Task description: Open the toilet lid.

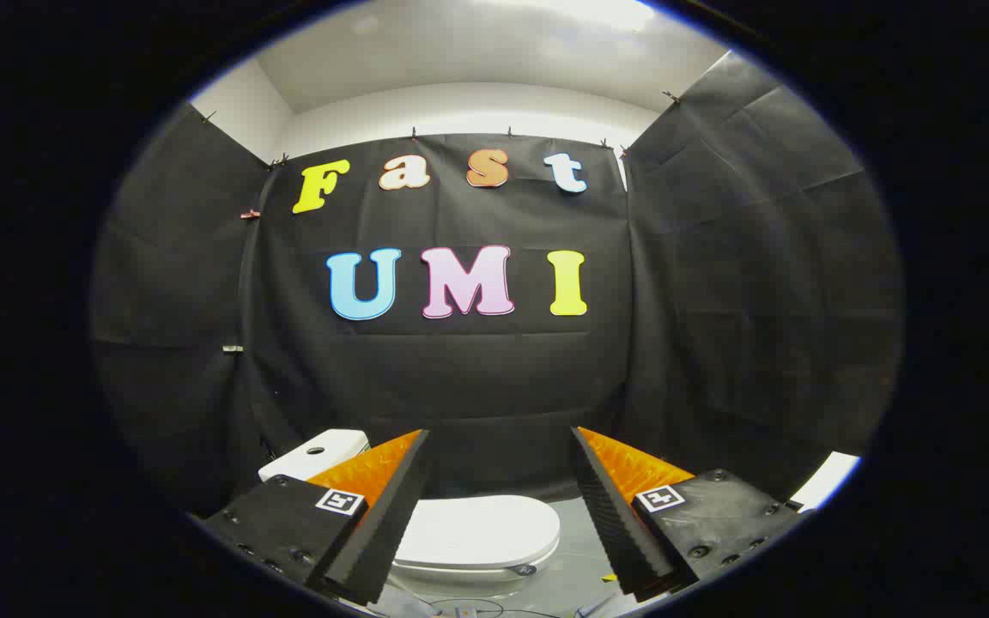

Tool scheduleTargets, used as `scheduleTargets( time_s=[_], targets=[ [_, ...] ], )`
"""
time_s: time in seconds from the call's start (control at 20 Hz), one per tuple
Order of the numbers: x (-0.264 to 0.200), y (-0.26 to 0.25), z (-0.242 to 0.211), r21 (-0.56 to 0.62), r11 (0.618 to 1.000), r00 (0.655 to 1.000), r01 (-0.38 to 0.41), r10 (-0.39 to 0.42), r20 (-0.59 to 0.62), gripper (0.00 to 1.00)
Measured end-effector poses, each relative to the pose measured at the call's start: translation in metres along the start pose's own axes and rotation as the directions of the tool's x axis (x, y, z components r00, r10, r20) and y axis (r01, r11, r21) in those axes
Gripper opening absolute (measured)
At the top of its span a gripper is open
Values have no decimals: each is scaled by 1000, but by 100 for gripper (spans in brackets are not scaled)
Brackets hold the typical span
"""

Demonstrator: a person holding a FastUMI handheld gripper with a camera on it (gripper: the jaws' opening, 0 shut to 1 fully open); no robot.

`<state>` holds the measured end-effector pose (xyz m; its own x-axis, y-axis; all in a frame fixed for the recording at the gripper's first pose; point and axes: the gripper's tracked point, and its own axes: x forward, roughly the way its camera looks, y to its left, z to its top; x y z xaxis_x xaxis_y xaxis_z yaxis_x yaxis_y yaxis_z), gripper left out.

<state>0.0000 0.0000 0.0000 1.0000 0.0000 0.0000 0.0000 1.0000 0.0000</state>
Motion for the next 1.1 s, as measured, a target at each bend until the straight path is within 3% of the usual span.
scheduleTargets(
  time_s=[1.1],
  targets=[
    [1, 8, 4, -13, 1000, 1000, 0, 0, -1, 99]
  ],
)
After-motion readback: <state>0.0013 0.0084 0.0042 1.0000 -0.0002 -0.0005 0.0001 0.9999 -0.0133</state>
